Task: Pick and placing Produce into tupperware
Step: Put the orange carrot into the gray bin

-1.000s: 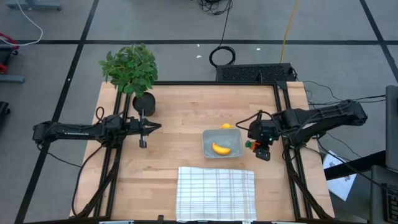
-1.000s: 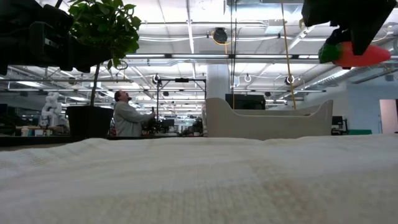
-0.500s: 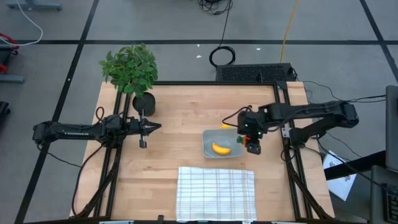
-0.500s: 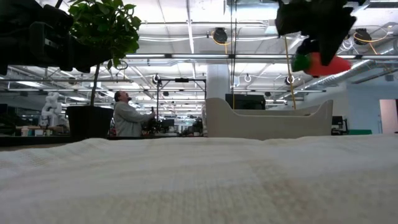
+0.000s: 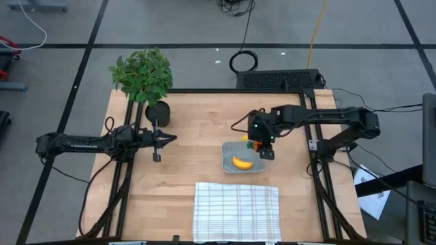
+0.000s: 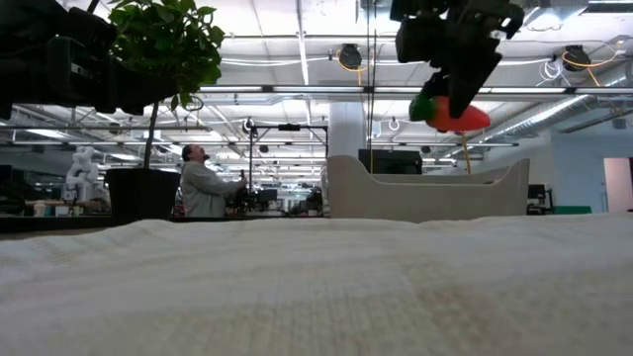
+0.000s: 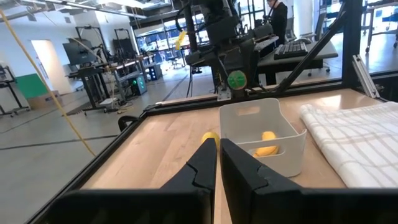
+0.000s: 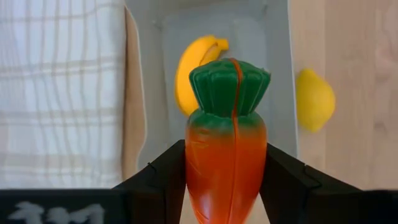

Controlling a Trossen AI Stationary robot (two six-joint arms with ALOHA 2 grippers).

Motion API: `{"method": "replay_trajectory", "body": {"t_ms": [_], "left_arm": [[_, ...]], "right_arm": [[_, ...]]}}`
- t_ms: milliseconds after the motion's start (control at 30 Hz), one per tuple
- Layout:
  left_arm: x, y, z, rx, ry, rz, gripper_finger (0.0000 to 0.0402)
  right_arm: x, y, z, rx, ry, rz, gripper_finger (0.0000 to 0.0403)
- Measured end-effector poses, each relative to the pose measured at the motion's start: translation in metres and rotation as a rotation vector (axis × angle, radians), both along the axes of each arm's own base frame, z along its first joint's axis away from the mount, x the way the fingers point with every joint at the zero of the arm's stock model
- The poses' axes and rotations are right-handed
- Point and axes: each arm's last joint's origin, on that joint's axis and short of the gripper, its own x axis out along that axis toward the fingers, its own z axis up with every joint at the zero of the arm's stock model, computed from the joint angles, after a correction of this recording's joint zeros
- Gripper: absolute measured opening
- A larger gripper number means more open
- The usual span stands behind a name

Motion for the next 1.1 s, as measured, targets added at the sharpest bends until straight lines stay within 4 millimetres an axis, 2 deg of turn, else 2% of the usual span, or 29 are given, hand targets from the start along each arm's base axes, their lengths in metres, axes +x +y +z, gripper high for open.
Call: {"method": "replay_trajectory", "body": {"t_ms": [300,567,900,1100], "left_arm": [[0.0,0.0,-0.003,0.009,0.026,0.0,0.0026],[0.0,0.0,-0.004,0.005,0.046,0.0,0.0026],[0.0,0.0,-0.004,0.005,0.046,0.0,0.0026],[0.0,0.0,-0.004,0.005,0.046,0.0,0.0026]], "right_arm": [[0.025,0.008,-0.028,-0.023,0.013,0.121,0.0155],[0.025,0.012,-0.049,-0.038,0.016,0.186,0.0155],[0.023,0.009,-0.069,0.012,0.015,-0.003,0.0155],[0.019,0.009,-0.081,0.029,0.015,-0.055,0.0155]]}}
